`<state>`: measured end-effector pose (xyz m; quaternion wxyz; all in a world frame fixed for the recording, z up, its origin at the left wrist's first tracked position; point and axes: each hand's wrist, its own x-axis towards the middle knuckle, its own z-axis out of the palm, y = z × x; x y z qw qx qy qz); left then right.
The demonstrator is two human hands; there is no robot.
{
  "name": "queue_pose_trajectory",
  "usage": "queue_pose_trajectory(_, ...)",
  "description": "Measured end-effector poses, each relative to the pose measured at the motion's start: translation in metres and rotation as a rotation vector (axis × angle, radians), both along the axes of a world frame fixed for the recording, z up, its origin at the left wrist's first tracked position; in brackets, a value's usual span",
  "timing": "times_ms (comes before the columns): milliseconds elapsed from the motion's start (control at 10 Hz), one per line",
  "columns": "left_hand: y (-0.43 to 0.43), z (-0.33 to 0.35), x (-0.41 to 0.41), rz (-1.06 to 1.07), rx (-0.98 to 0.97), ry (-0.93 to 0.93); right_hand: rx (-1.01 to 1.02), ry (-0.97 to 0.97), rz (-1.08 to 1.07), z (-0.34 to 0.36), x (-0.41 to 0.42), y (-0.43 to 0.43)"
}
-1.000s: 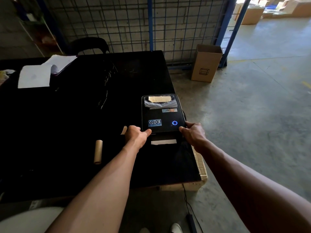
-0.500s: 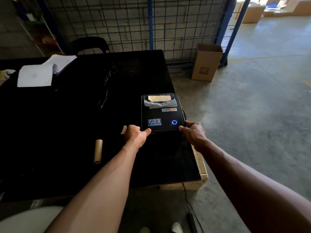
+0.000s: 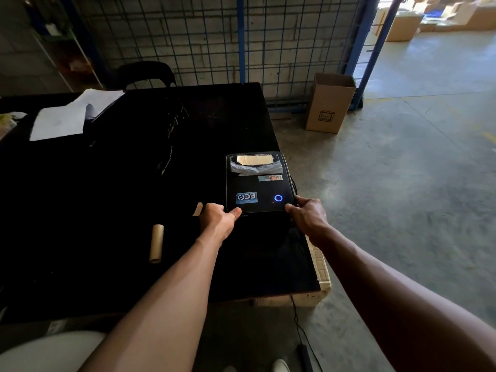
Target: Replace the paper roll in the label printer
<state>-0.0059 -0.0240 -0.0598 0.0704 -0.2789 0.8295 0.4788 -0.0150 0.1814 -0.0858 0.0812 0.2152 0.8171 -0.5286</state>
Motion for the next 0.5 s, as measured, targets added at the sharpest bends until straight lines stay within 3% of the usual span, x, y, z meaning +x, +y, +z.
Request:
queue_pose_trajectory(300,0.008,0.015,0.007,-0.022,-0.029,-0.015,0.078,0.007,0.017,0.011,0.004,-0.004)
queue_pose_trajectory(500,-0.002,0.003,0.042,-0.08,-0.116,0.147,0.112,-0.047,0.074,0.017,0.017,0.004)
